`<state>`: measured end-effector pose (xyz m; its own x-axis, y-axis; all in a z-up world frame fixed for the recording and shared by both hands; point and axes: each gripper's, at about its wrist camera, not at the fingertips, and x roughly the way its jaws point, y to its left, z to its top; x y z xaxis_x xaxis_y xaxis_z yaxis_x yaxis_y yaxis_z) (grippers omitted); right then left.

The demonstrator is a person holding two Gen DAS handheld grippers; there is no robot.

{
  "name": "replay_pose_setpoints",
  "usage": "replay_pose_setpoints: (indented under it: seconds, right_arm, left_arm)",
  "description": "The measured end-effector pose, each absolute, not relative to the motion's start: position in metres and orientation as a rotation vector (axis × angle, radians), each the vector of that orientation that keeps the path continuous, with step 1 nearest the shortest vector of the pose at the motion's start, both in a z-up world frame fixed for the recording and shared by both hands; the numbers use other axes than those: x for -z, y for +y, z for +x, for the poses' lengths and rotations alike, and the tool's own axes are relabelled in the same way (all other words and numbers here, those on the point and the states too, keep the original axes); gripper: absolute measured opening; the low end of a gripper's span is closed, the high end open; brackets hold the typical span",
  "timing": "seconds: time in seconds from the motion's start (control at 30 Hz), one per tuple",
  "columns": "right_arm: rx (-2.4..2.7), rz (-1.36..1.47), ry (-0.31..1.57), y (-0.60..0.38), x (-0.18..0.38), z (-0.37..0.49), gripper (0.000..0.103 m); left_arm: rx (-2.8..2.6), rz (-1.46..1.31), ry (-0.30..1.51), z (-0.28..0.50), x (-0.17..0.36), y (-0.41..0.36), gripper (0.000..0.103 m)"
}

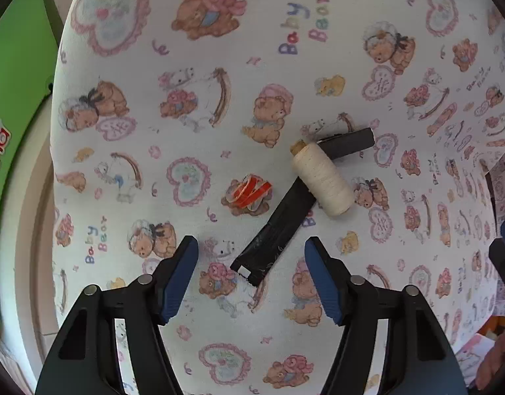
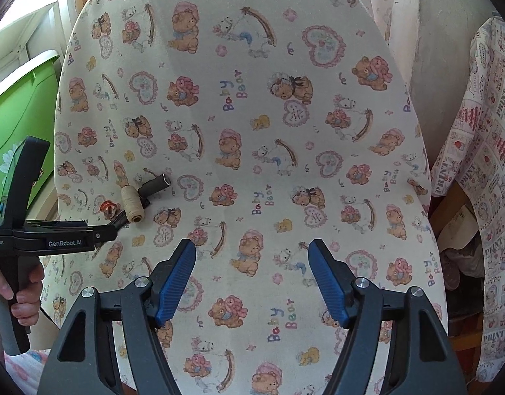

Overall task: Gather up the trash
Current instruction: 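Raise both grippers back toward the spool, tube and sachet on the chair, then grasp the orange-black sachet with the left gripper while the right gripper grasps the cream spool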

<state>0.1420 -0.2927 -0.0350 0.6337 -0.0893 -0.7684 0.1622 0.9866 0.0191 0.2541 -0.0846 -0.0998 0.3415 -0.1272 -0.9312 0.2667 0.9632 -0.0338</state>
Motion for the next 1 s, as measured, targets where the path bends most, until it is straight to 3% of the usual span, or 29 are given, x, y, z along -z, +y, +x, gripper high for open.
replay_pose_setpoints:
  seconds: [0.07,0.13,0.5,1.0]
  right_arm:
    - [0.145,0.081,0.872,-0.292,0.034,0.142,0.073]
    - [0.145,0.074,0.872,-0.291,0.034,0.142,0.073]
    - [0.15,0.105,0.881,-0.298,0.034,0.142,0.073]
    - [-0.129,0.208,0.9,-0.236,0.055,0.192,0.073]
  left_arm:
    - [0.263,0.172,1.18,0.25,0.1,-0.091,0.05]
    - [0.28,0.181,1.174,0.245,0.099,-0.096,0.02]
    - [0.345,0.168,1.11,0.2,0.07,-0.107,0.014]
    - [0.246,0.027,0.89,0.218,0.011,-0.027,0.014]
